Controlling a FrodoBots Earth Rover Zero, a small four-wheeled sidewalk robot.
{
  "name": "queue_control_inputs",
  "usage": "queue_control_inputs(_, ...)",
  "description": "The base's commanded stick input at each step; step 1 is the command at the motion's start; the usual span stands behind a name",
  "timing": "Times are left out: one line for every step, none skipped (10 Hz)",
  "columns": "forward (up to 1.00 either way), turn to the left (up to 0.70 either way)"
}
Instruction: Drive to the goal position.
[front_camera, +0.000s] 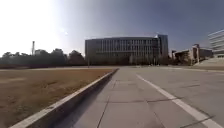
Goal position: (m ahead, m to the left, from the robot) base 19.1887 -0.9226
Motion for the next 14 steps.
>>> queue_control_inputs(0.05, 0.0)
queue_control_inputs(0.01, 0.0)
queue_control_inputs(-0.25, 0.0)
queue_control_inputs(-0.5, 0.0)
queue_control_inputs(-0.7, 0.0)
queue_control_inputs(-0.25, 0.0)
queue_control_inputs(0.36, 0.0)
queue_control_inputs(0.7, 0.0)
queue_control_inputs(0.7, 0.0)
queue_control_inputs(0.7, 0.0)
queue_control_inputs(0.7, 0.0)
queue_control_inputs(0.7, 0.0)
queue_control_inputs(0.7, 0.0)
queue_control_inputs(0.7, 0.0)
